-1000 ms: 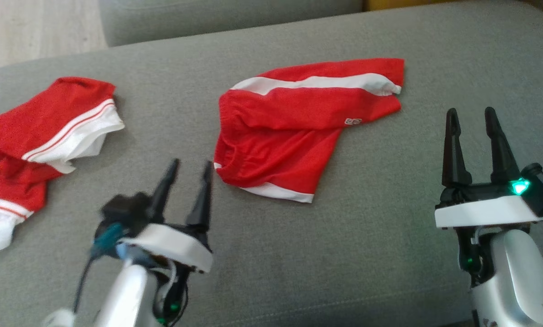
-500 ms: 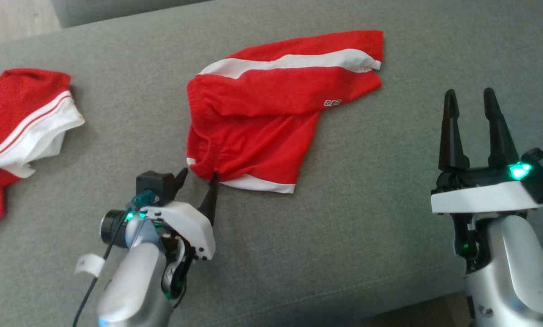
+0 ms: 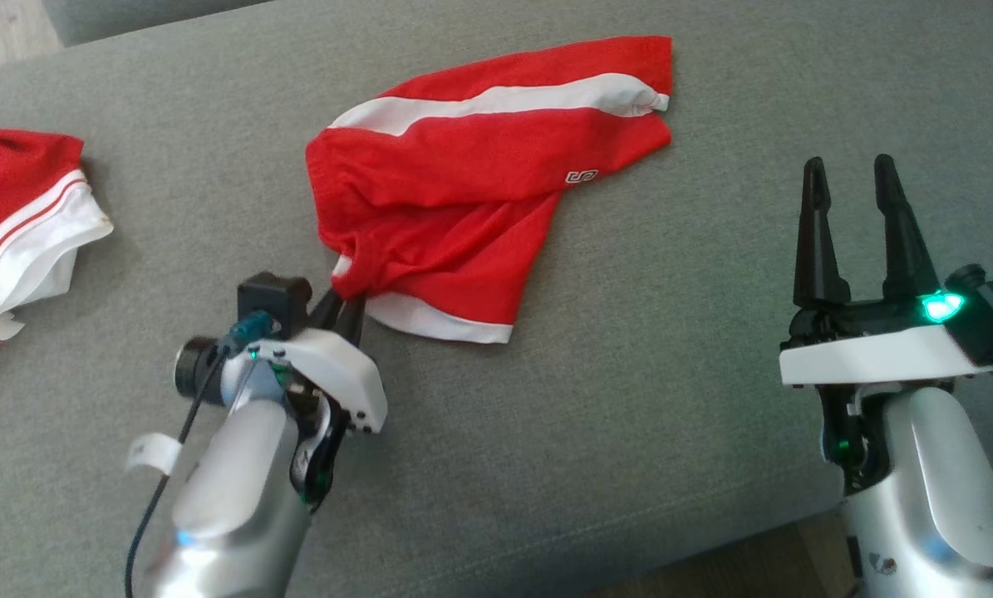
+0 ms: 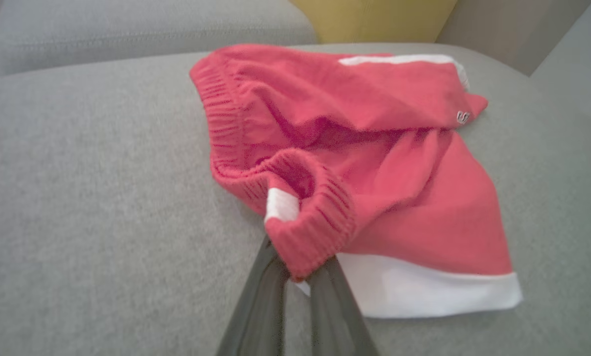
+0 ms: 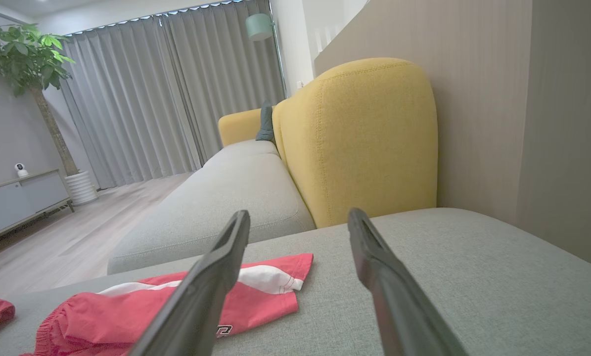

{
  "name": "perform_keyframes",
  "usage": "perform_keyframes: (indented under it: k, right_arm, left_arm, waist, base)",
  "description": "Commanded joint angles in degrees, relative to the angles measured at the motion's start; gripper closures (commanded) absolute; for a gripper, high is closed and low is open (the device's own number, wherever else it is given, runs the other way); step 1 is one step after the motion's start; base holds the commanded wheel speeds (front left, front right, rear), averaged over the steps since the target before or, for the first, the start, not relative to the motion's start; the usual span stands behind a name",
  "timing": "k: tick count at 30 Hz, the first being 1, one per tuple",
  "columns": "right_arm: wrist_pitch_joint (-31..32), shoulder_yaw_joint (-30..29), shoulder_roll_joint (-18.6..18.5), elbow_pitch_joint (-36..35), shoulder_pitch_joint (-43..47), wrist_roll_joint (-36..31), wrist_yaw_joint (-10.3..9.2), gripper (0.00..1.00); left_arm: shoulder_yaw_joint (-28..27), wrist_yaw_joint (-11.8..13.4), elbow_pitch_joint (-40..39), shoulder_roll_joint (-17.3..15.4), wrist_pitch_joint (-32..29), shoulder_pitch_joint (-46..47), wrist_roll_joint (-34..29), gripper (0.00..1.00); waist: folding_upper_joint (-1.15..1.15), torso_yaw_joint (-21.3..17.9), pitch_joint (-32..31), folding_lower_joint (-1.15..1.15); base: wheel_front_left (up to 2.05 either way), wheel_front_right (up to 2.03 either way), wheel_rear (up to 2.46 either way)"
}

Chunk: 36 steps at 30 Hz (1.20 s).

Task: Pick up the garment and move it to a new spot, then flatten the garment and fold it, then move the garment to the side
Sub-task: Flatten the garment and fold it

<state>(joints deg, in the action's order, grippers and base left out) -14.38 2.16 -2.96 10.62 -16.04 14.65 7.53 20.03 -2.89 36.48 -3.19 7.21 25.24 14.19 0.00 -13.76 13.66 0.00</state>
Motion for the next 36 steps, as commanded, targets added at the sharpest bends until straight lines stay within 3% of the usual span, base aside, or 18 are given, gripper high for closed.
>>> perform_keyframes:
  k: [1,7,17,23,28,32,36]
  right_arm:
    - [-0.6,1.5,0.1,-1.5,-2.6,0.6,-0.04,0.0]
    - [-0.6,1.3,0.1,-1.0,-2.8,1.5,-0.04,0.0]
    - [-0.6,2.1,0.1,-0.5,-3.3,4.3,-0.04,0.0]
    - [-0.6,3.6,0.1,0.3,-4.0,5.7,-0.04,0.0]
    - [-0.6,3.8,0.1,0.4,-4.3,6.2,-0.04,0.0]
    - [-0.6,3.7,0.1,0.1,-4.3,6.3,-0.04,0.0]
    - [-0.6,3.4,0.1,-0.5,-4.3,6.2,-0.04,0.0]
  left_arm:
    - [-1.3,-0.4,-1.8,-0.8,1.6,3.3,-0.1,1.0]
    - [1.0,-3.6,-6.7,-0.2,3.2,7.6,4.5,1.0]
    - [6.9,-4.0,-19.6,0.3,-6.5,20.8,18.8,1.0]
    - [13.6,1.3,-23.4,0.3,-8.9,29.4,30.6,1.0]
    - [18.2,7.8,-26.1,0.3,-4.9,35.2,42.9,1.0]
    - [19.6,12.2,-24.1,0.3,0.6,37.5,47.7,1.0]
    - [19.6,13.5,-17.5,0.0,3.5,35.6,48.1,1.0]
  waist:
    - [0.0,-0.3,-0.1,0.0]
    - [0.0,-1.5,-1.5,0.0]
    - [0.0,-5.0,-4.0,0.0]
    - [0.0,-8.0,-5.4,0.0]
    - [0.0,-9.1,-5.9,0.0]
    - [0.0,-8.7,-5.3,0.0]
    - [0.0,-7.6,-4.0,0.0]
  base:
    - [0.0,0.0,0.0]
    - [0.0,0.0,0.0]
    - [0.0,0.0,0.0]
    - [0.0,0.0,0.0]
    - [0.0,0.0,0.0]
    - [0.0,0.0,0.0]
    - [0.0,0.0,0.0]
